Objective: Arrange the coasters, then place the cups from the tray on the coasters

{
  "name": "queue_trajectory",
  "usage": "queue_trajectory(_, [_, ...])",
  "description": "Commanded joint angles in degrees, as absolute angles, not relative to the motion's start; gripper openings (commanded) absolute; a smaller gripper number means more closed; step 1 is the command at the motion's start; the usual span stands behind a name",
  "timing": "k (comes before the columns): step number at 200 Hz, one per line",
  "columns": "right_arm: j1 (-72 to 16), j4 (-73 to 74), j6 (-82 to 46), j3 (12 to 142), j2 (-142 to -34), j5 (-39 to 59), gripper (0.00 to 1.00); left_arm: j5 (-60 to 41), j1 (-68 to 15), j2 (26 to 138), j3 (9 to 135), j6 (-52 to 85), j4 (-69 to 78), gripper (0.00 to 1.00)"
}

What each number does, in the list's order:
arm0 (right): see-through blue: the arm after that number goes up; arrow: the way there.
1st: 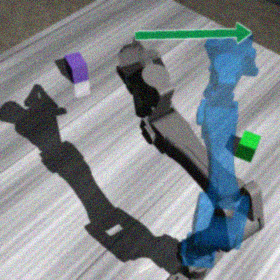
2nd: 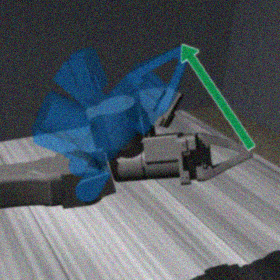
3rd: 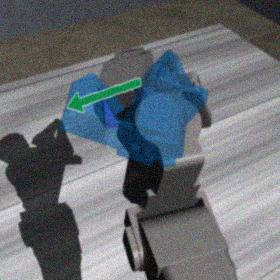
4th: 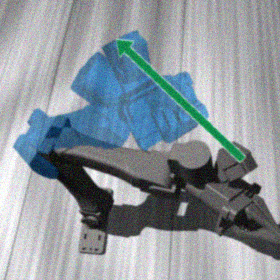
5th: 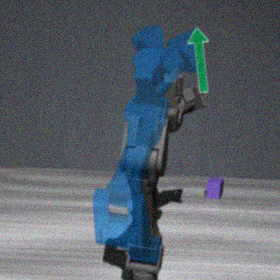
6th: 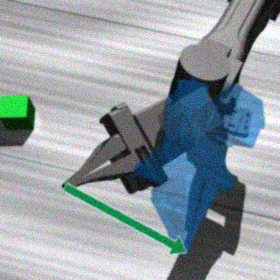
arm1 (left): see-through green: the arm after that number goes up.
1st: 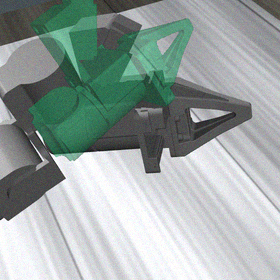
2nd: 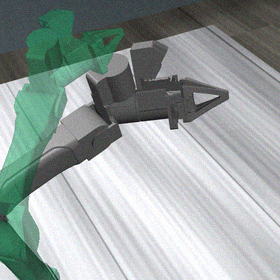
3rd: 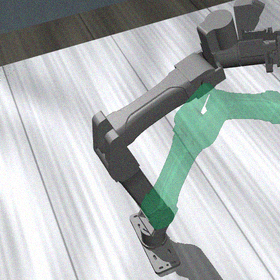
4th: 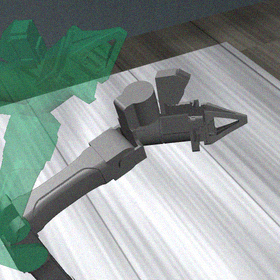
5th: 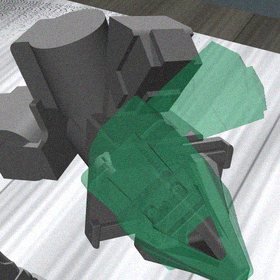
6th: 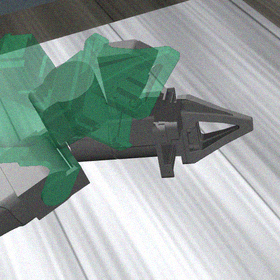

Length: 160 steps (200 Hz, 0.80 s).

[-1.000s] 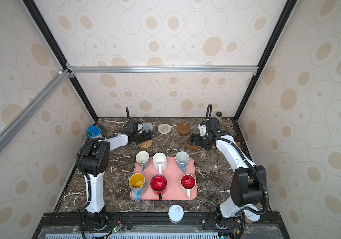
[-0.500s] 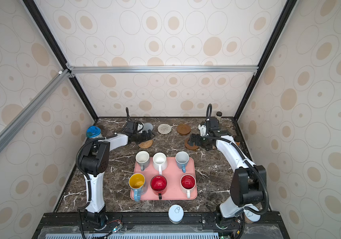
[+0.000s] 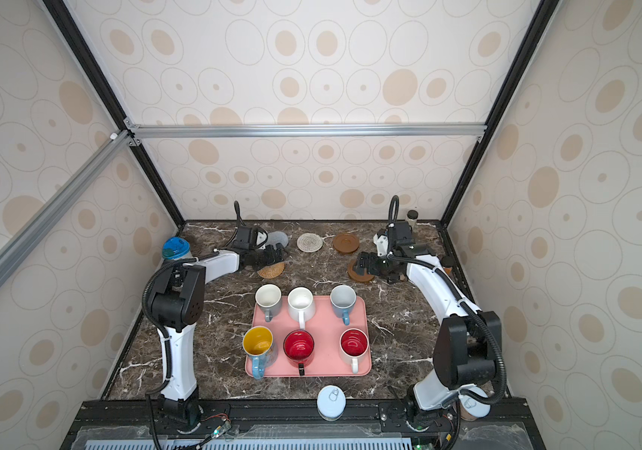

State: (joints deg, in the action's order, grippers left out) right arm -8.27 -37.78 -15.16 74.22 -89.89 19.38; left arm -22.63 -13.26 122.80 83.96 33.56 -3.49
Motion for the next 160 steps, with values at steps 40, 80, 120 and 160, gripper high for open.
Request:
queue_trajectory(40, [-7.9,-39.0,-15.3,74.3,-90.1,19.0,0.98,-22.6,-12.7,125.5,84.7,33.2,-6.8,1.0])
queue_trajectory(80, [-7.9,-38.8,-15.5,74.1,-90.2,19.0,0.98,-24.2,-13.6,125.8,83.8,33.5,-5.7,1.0])
queue_trajectory(120, [-7.9,-38.8,-15.7,73.9,-90.0,19.1,0.99,-25.1,-14.1,125.9,82.5,35.6,-3.1,1.0])
queue_trajectory(160, [-7.9,-38.8,-15.7,73.8,-90.0,19.0,0.99,-25.9,-14.6,125.9,82.6,35.4,-2.5,1.0])
